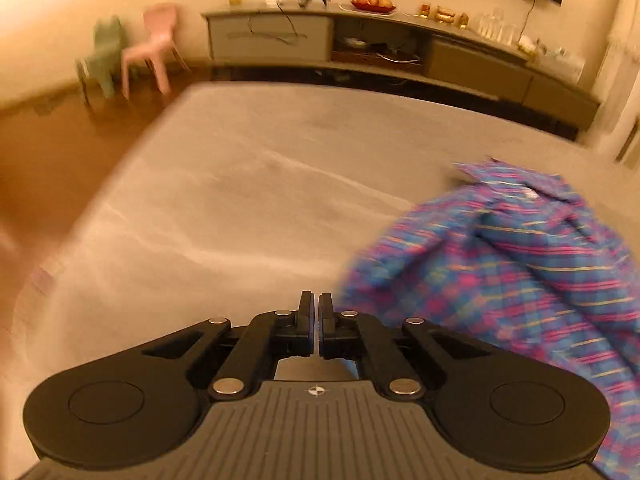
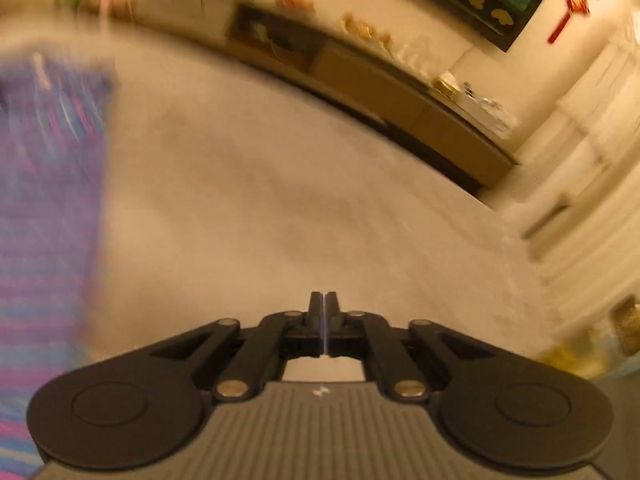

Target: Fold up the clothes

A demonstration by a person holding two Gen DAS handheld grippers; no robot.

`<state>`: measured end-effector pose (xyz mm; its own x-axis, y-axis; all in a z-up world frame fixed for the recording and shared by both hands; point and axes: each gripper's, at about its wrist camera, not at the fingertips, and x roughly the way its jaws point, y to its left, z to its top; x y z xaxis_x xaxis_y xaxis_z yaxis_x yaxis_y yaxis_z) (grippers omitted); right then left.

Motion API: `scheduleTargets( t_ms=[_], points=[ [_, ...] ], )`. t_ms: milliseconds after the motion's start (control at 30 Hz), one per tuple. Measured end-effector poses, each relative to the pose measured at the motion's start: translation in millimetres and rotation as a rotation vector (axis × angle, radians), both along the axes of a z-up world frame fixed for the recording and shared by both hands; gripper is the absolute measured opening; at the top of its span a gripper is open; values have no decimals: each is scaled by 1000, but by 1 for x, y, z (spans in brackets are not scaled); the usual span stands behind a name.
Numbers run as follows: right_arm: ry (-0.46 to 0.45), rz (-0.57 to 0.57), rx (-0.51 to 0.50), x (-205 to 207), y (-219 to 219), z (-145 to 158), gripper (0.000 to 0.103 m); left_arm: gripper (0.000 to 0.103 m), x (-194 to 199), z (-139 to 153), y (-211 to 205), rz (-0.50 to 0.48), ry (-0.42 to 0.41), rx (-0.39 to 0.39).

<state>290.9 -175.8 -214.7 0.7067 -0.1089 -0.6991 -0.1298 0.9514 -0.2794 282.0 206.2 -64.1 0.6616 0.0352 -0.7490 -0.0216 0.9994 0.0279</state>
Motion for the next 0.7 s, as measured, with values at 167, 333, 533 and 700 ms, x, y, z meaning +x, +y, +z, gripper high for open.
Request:
scheduleTargets(
  t_ms=[167, 333, 533, 700],
  points=[
    [-52, 281, 342, 27, 88, 31, 84, 74, 7, -18, -44, -153, 2, 152],
    [-103, 518, -11, 84, 184, -8, 84, 38, 23, -41, -63, -247, -19, 241],
    [-52, 872, -314, 109, 229, -29, 4, 4, 46, -29, -56, -439, -69, 248],
    [-60, 713, 173, 187, 212, 39, 0, 3, 115, 10, 13, -199, -170, -172]
  ],
)
